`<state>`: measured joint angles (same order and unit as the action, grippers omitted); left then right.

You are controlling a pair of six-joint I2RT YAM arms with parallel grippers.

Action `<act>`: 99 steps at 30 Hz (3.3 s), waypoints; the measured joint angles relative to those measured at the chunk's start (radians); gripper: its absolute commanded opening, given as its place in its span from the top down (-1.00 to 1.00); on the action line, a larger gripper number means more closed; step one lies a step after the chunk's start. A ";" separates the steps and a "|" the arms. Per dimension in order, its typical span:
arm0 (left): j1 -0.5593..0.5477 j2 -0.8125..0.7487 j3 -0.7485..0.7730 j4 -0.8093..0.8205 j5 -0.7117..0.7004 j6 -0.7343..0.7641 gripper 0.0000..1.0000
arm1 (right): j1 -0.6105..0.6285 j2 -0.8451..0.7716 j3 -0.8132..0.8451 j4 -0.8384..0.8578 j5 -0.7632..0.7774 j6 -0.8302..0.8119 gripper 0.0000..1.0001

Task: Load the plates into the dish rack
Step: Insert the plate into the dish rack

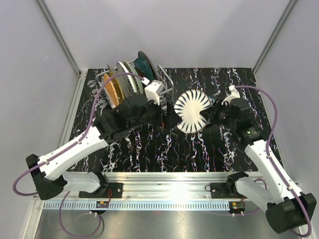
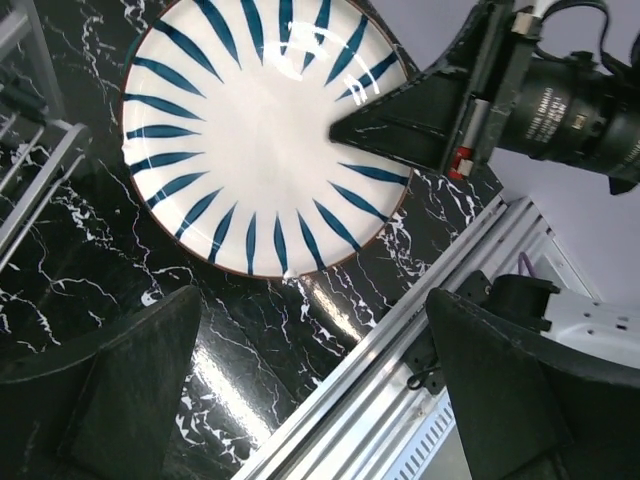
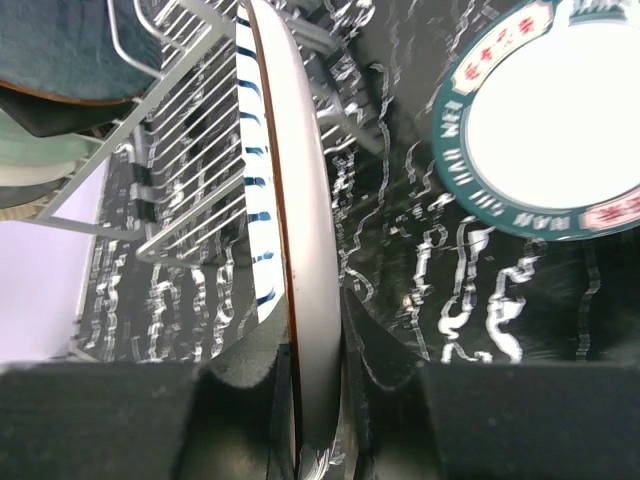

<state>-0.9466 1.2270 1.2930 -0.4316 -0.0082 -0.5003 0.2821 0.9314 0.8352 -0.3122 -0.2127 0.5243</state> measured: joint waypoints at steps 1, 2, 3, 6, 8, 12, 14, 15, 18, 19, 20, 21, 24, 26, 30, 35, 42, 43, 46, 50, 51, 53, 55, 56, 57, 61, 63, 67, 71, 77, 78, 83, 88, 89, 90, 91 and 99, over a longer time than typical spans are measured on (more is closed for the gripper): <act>-0.001 -0.011 0.022 -0.016 0.002 0.013 -0.98 | 0.000 0.001 0.019 -0.019 0.011 -0.013 1.00; -0.001 -0.019 0.037 -0.029 0.000 0.025 -0.98 | 0.000 0.002 0.042 -0.040 0.021 -0.029 1.00; -0.001 -0.030 0.056 -0.048 -0.007 0.042 -0.98 | -0.001 0.004 0.067 -0.061 0.030 -0.044 1.00; -0.001 -0.068 0.125 -0.113 -0.058 0.111 -0.98 | -0.001 0.022 0.144 -0.091 0.046 -0.089 1.00; -0.001 -0.089 0.179 -0.156 -0.118 0.150 -0.98 | -0.001 0.040 0.194 -0.096 0.050 -0.118 1.00; 0.006 -0.100 0.303 -0.246 -0.305 0.242 -0.98 | -0.001 0.091 0.313 -0.105 0.062 -0.175 1.00; 0.032 -0.101 0.335 -0.269 -0.383 0.280 -0.98 | 0.000 0.121 0.372 -0.105 0.064 -0.197 1.00; 0.050 -0.101 0.342 -0.278 -0.409 0.293 -0.98 | 0.000 0.134 0.393 -0.105 0.066 -0.207 1.00; 0.186 -0.108 0.343 -0.302 -0.446 0.325 -0.98 | 0.012 0.185 0.462 -0.098 0.075 -0.232 1.00; 0.241 -0.113 0.339 -0.308 -0.462 0.332 -0.98 | 0.019 0.205 0.484 -0.097 0.081 -0.241 1.00; 0.284 -0.123 0.333 -0.312 -0.478 0.341 -0.98 | 0.030 0.225 0.507 -0.097 0.089 -0.250 1.00; 0.314 -0.139 0.320 -0.310 -0.500 0.351 -0.98 | 0.043 0.246 0.531 -0.098 0.100 -0.264 1.00; 0.357 -0.229 0.249 -0.291 -0.570 0.382 -0.98 | 0.084 0.310 0.604 -0.101 0.127 -0.301 1.00; 0.375 -0.307 0.187 -0.277 -0.616 0.402 -0.98 | 0.110 0.349 0.652 -0.101 0.147 -0.325 1.00; 0.407 -0.449 0.038 -0.227 -0.703 0.423 -0.98 | 0.158 0.413 0.730 -0.101 0.197 -0.369 1.00; 0.432 -0.513 -0.141 -0.196 -0.766 0.424 -0.98 | 0.209 0.469 0.779 -0.101 0.260 -0.420 1.00; 0.453 -0.552 -0.321 -0.143 -0.806 0.420 -0.98 | 0.280 0.528 0.797 -0.103 0.335 -0.477 1.00; 0.456 -0.562 -0.336 -0.135 -0.813 0.418 -0.98 | 0.288 0.535 0.797 -0.103 0.343 -0.483 1.00; 0.459 -0.590 -0.373 -0.099 -0.835 0.416 -0.98 | 0.308 0.551 0.799 -0.103 0.372 -0.500 1.00; 0.467 -0.615 -0.422 -0.062 -0.853 0.410 -0.98 | 0.344 0.580 0.822 -0.103 0.418 -0.531 1.00; 0.468 -0.615 -0.430 -0.060 -0.853 0.409 -0.98 | 0.355 0.589 0.829 -0.103 0.433 -0.538 1.00; 0.470 -0.614 -0.439 -0.052 -0.853 0.406 -0.98 | 0.372 0.603 0.840 -0.098 0.459 -0.554 1.00; 0.471 -0.612 -0.447 -0.040 -0.853 0.402 -0.98 | 0.388 0.619 0.850 -0.092 0.485 -0.566 1.00; 0.471 -0.612 -0.452 -0.033 -0.853 0.401 -0.98 | 0.397 0.628 0.855 -0.088 0.500 -0.573 1.00; 0.472 -0.612 -0.457 -0.029 -0.853 0.400 -0.98 | 0.404 0.639 0.859 -0.083 0.515 -0.576 1.00; 0.472 -0.612 -0.470 -0.019 -0.850 0.398 -0.98 | 0.426 0.671 0.866 -0.059 0.558 -0.584 1.00; 0.472 -0.610 -0.471 -0.018 -0.845 0.398 -0.98 | 0.434 0.686 0.867 -0.048 0.573 -0.585 1.00; 0.473 -0.605 -0.471 -0.014 -0.836 0.398 -0.98 | 0.444 0.711 0.879 -0.023 0.599 -0.587 1.00; 0.474 -0.591 -0.471 -0.013 -0.830 0.398 -0.98 | 0.445 0.731 0.880 0.018 0.616 -0.587 1.00; 0.475 -0.583 -0.471 -0.012 -0.820 0.398 -0.98 | 0.445 0.755 0.882 0.063 0.623 -0.589 1.00; 0.475 -0.584 -0.471 -0.012 -0.819 0.398 -0.98 | 0.445 0.760 0.883 0.065 0.623 -0.589 1.00; 0.475 -0.583 -0.471 -0.008 -0.814 0.398 -0.98 | 0.446 0.792 0.887 0.096 0.626 -0.594 1.00; 0.475 -0.577 -0.471 -0.007 -0.807 0.398 -0.98 | 0.447 0.804 0.887 0.124 0.639 -0.601 1.00; 0.475 -0.575 -0.471 -0.007 -0.806 0.398 -0.98 | 0.447 0.805 0.887 0.127 0.640 -0.603 1.00; 0.475 -0.572 -0.471 -0.007 -0.804 0.398 -0.98 | 0.447 0.808 0.887 0.130 0.642 -0.604 1.00; 0.475 -0.570 -0.471 -0.006 -0.803 0.398 -0.98 | 0.447 0.810 0.887 0.135 0.643 -0.604 1.00; 0.475 -0.564 -0.471 -0.006 -0.794 0.398 -0.98 | 0.447 0.841 0.887 0.183 0.653 -0.605 0.90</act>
<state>-0.4721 0.6632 0.8219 -0.4381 -0.8021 -0.1024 0.7296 1.7725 1.7218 -0.1295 0.4408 -0.0803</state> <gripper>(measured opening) 0.985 0.228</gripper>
